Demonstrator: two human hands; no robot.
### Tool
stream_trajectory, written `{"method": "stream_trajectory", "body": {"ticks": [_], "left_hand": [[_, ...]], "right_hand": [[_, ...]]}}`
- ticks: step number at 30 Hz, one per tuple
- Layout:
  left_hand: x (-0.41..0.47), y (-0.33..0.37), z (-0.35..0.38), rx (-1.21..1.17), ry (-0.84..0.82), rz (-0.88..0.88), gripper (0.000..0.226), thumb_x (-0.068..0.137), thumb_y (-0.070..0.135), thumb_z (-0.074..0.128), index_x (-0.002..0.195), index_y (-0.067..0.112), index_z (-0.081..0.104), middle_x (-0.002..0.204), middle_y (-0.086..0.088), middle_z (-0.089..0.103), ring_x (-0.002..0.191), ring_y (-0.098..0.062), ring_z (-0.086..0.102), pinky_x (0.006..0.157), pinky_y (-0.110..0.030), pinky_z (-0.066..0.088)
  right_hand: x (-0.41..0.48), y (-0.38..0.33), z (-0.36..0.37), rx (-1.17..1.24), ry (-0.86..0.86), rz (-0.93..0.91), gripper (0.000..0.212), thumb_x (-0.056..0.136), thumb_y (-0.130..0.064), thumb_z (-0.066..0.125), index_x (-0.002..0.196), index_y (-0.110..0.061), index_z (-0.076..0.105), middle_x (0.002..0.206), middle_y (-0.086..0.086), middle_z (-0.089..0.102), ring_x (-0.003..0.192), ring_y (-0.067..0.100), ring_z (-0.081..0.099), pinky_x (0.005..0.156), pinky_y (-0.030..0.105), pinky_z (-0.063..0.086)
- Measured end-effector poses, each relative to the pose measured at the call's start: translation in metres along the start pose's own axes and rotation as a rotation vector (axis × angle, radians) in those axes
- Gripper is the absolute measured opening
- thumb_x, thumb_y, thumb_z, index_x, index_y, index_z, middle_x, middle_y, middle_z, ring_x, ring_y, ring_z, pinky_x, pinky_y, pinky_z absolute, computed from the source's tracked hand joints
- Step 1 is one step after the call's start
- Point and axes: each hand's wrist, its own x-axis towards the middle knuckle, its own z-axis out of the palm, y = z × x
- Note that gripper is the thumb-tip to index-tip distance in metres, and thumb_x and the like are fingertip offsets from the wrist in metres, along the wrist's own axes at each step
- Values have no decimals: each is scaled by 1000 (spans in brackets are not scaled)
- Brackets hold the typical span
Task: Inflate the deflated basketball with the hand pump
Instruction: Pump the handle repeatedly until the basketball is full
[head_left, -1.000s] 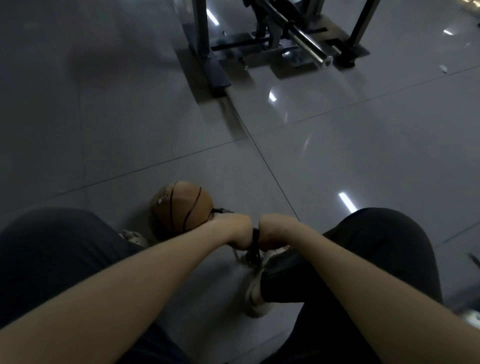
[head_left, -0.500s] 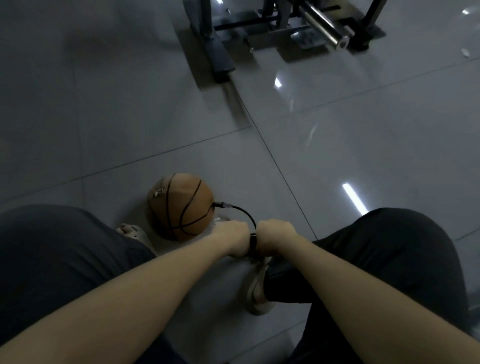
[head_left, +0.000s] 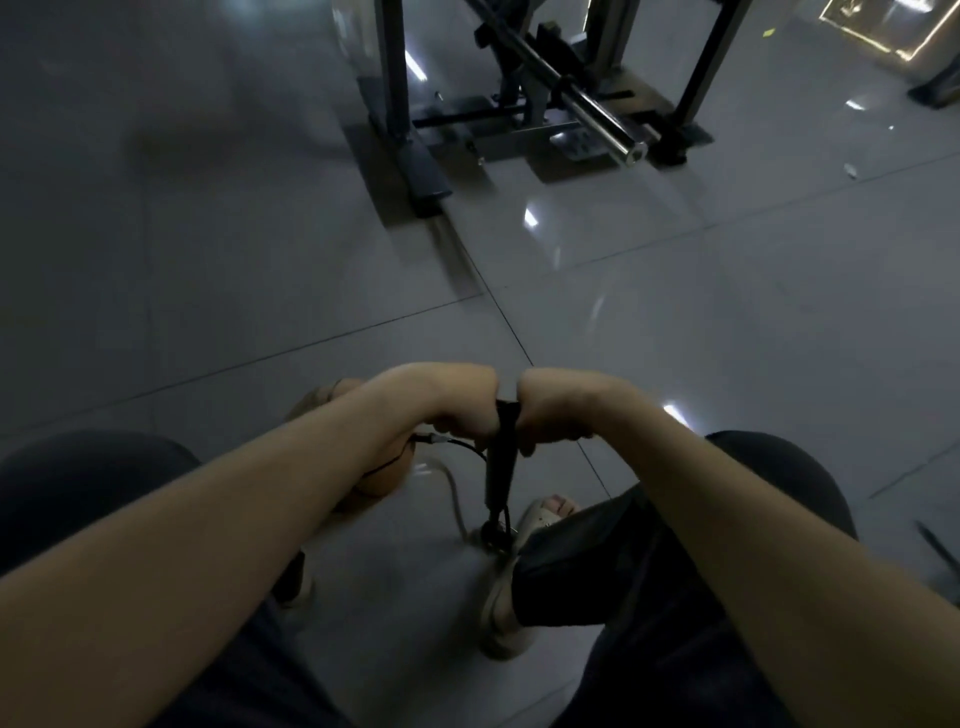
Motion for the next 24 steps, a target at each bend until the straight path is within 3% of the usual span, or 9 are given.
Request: {"method": "stream_trajectory", "body": {"ticks": [6,10,12,14,17,20,22,24], "left_hand": [[39,-20,67,84,4,-19,20,87,21,62,69,16,55,67,-3,55,65,-25,55,56,-30,40],[54,-26,90,114,-14,-1,24,91,22,56,68,17,50,66,-3,53,60,-23,52,58,-32,42],[58,-28,105,119,-34,-10,24,92,23,56,71,16,45,71,-2,51,69,-25,55,66,-37,46],[58,-27,113,147,-30,3,20,93,26,57,81,16,45,80,-3,50,78,-27,55,70,-38,46],[57,-21,110,145,4,28,18,93,29,59,87,14,50,74,-2,49,76,-25,53,65,-33,43],[54,-14,108,155,-32,23,20,92,29,60,97,10,59,82,-5,57,73,-24,54,59,-31,41],[50,-9,105,172,-69,24,17,91,28,61,88,12,58,77,-4,56,67,-22,54,57,-30,41],[44,-4,91,150,-54,20,22,89,27,63,74,16,52,70,-3,53,66,-23,53,59,-29,42]], "right_hand": [[54,7,67,-71,-29,24,23,88,-21,62,68,-17,51,69,2,53,69,22,55,67,33,47],[76,14,94,-58,-58,37,19,89,-24,59,74,-15,51,77,3,55,74,25,57,68,34,49],[84,16,110,-71,-87,38,14,86,-27,64,89,-14,60,90,5,62,83,26,62,74,35,53],[88,20,120,-76,-74,43,26,83,-30,67,105,-16,64,102,5,65,92,26,65,79,36,54],[85,26,120,-80,-24,38,30,81,-32,68,105,-15,60,103,5,65,92,27,64,77,34,53],[79,29,120,-67,-76,58,31,82,-33,67,104,-13,57,100,8,63,91,29,63,74,34,51],[71,28,115,-49,-126,59,24,83,-30,67,96,-13,55,88,7,59,85,29,61,73,35,51],[59,26,96,-52,-116,36,19,83,-23,70,86,-12,56,74,6,56,72,27,58,63,32,50]]}}
